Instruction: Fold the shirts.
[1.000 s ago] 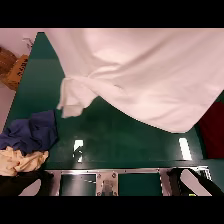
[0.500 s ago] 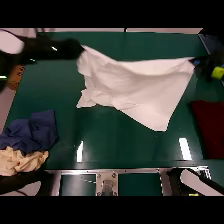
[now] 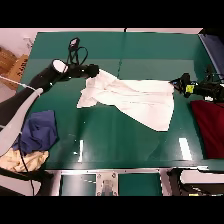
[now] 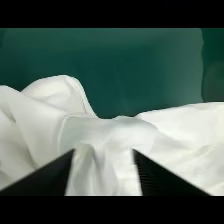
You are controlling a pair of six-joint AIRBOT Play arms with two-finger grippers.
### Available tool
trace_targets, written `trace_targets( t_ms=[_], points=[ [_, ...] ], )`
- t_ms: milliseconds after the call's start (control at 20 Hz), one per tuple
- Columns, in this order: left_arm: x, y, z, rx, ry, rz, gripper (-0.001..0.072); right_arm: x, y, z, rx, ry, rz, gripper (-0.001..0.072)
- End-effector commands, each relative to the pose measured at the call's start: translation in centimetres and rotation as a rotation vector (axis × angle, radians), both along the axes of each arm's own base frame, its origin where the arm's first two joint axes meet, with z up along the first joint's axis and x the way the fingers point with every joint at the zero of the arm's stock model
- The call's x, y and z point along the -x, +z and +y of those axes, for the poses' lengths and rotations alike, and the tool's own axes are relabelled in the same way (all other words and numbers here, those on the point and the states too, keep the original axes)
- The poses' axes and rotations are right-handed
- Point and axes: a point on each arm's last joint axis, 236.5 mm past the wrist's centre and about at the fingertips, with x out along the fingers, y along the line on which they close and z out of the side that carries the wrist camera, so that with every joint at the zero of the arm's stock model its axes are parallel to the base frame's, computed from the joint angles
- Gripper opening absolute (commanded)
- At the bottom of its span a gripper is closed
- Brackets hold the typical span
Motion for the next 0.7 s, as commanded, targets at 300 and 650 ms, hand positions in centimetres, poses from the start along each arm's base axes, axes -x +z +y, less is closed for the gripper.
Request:
trace_targets(
  t_ms=[300,650],
  points=[
    [6.4,6.5,7.7,0.024,-0.282,0.278,0.0115,6.0,2.2,2.3,-0.149,0.22,0.076,0.0331],
    [11.9,3.3,11.8,-0.092,-0.24,0.418,0.0024,13.5,0.5,-4.0,0.03,0.032,0.212,0.0329]
  ],
)
